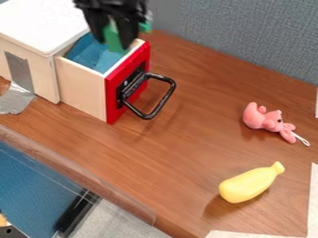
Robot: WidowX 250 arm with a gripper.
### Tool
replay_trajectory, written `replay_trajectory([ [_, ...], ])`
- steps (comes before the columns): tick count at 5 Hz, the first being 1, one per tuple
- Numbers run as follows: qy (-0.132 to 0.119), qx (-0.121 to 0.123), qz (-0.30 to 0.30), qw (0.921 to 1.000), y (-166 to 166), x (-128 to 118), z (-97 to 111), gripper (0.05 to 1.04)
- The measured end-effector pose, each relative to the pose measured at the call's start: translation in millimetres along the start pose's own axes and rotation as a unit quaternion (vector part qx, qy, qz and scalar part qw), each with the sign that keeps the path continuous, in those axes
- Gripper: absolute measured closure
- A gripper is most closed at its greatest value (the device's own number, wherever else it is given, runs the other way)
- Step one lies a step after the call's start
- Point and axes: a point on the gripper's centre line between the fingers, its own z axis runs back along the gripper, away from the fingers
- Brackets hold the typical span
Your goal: Put the green thing in the drawer
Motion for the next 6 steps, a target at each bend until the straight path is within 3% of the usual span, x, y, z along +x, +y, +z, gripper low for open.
replay_trajectory([
  [1, -0.002, 0.002, 0.015, 0.9999, 18.2, 2.7, 6.5, 0.512],
  [3, 0.028, 0.007, 0.028, 0.9992, 44.3, 5.0, -18.4, 0.512],
  [5, 0.041, 0.033, 0.032, 0.9981, 54.1, 7.5, -43.6, 0.512],
  [6, 0.032, 0.047, 0.022, 0.9981, 52.0, 12.7, -47.3, 0.512],
])
